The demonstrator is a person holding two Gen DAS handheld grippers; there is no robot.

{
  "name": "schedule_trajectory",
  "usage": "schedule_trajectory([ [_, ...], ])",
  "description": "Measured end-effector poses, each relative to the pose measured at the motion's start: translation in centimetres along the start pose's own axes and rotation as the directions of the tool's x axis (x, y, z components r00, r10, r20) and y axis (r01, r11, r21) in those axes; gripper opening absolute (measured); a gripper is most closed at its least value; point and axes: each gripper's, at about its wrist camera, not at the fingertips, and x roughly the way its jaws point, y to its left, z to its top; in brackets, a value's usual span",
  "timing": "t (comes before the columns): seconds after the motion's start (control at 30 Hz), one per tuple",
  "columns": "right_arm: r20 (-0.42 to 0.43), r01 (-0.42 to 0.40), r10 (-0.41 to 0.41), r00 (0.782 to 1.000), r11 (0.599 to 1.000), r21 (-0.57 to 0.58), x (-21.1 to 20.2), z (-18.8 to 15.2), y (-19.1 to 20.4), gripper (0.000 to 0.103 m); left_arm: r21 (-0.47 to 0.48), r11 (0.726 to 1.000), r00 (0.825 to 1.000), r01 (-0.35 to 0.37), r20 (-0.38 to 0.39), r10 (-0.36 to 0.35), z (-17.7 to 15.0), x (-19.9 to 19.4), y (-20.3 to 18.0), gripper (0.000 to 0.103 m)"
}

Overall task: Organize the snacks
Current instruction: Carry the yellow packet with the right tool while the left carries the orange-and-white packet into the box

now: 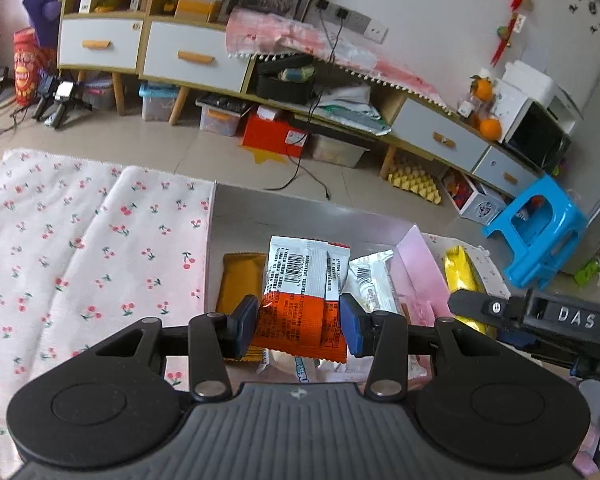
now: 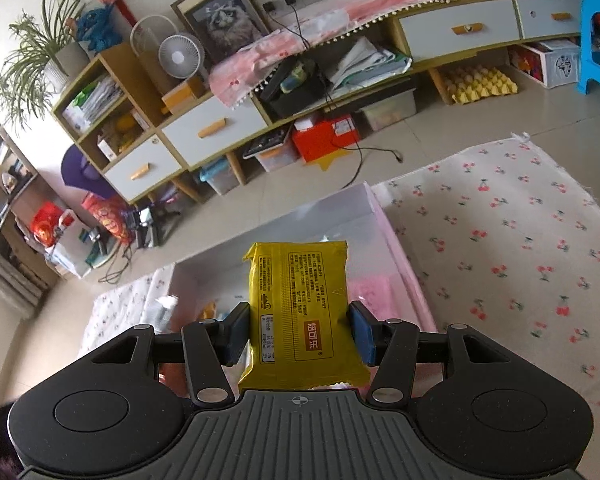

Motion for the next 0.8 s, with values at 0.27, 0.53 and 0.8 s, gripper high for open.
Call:
schedule_trajectory([
  [0.27, -0.018, -0.007, 0.007, 1.000, 1.000, -0.015, 3.9, 1.7, 1.2, 0.052, 0.061, 0.998, 1.000, -0.023, 0.015, 0.022, 1.6, 2.4, -0.7, 0.041],
  [0.53, -0.038, 0.013, -0.013, 0.999, 1.000, 0.009, 7.6, 3.0, 0.6, 0.052, 0.106, 0.994, 0.999, -0.040, 0.009, 0.039, 1.9, 5.0, -1.4, 0.041],
  [0.8, -0.029, 0.034, -0.034, 0.999, 0.999, -0.002, 8.8, 3.7, 0.3, 0.055, 0.106, 0.993, 0.999, -0.044, -0.010, 0.045, 1.7, 6.0, -1.1, 0.043],
])
